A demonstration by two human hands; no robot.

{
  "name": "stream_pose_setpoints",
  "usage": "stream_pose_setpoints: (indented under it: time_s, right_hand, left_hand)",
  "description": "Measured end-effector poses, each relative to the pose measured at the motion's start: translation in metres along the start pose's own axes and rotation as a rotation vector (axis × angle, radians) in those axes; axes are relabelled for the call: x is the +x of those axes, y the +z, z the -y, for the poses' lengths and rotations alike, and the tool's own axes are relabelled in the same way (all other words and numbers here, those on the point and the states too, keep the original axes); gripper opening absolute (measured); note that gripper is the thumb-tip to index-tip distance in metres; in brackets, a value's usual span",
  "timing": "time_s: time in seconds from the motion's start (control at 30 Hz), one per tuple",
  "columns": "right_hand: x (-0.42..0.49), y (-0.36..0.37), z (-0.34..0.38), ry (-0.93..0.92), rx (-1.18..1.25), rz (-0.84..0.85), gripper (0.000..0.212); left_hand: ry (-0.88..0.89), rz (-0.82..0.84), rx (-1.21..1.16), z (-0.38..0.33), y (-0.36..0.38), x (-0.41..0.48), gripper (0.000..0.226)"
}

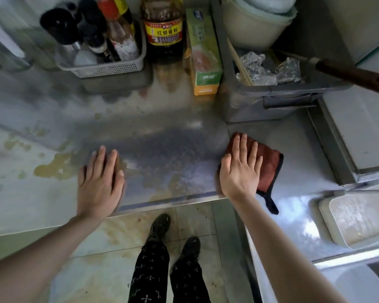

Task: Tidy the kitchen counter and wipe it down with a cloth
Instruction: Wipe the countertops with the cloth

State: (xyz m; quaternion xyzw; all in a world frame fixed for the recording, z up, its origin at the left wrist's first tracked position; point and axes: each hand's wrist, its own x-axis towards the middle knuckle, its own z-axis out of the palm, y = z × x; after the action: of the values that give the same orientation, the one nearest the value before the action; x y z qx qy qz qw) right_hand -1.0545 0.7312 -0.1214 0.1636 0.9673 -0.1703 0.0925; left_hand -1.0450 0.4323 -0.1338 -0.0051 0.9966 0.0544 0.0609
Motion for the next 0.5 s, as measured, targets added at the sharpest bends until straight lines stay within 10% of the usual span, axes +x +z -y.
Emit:
stream_pose_setpoints:
  time_s: [0.17,0.33,0.5]
  right_hand:
    - [-0.024,0.021,0.037,-0.061,0.004,-0.039,0.062]
    - [-0.034,0.018,0.011,-0.709,-0.211,0.078,0.056]
    - [-0.016,0.015,0.018,-0.149,-0.020,-0.057,0.066]
  left_hand:
    - [0.004,0.000,0.015,-0.002,-0.001,0.001,0.058]
    - [0.013,0.015,0.014,-0.001,0.000,0.001,0.058]
    - [0.021,0.020,-0.005,0.001,0.001,0.001,0.058]
